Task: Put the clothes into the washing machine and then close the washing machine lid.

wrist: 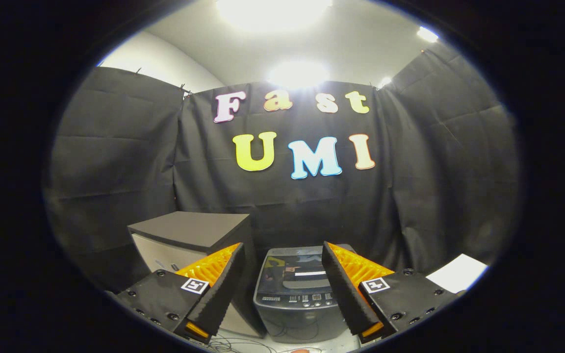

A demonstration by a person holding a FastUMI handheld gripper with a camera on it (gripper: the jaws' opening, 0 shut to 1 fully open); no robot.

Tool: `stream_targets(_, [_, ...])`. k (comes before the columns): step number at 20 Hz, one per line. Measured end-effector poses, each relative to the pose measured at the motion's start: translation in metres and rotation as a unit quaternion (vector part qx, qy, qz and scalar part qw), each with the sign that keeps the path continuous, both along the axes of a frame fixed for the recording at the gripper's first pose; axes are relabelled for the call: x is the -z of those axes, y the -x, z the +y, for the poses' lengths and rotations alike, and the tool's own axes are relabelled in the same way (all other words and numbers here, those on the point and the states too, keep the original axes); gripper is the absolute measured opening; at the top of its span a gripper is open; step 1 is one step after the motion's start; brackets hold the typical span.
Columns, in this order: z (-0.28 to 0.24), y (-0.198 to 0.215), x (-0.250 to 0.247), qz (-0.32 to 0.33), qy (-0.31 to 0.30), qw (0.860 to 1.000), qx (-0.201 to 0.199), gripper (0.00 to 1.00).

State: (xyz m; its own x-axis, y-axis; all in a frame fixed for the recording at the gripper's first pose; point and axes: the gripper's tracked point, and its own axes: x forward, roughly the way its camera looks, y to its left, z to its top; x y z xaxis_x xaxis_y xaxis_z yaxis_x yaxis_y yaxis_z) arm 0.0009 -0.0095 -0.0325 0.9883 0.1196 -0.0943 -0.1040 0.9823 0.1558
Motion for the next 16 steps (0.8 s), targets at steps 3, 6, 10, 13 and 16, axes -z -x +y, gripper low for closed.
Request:
stream_targets(3, [-0.005,0.036,0.002,0.002,0.009,1.0,-0.012,0.97])
stream_targets(6, [-0.015,0.066,-0.002,-0.006,0.009,1.0,-0.014,0.97])
stream_targets(10, [-0.026,0.09,0.003,-0.005,0.009,1.0,-0.01,0.97])
stream_targets(13, [-0.03,0.101,0.005,-0.003,0.0,1.0,-0.004,0.97])
stream_targets(16, [-0.029,0.108,0.005,-0.005,0.004,1.0,-0.004,0.97])
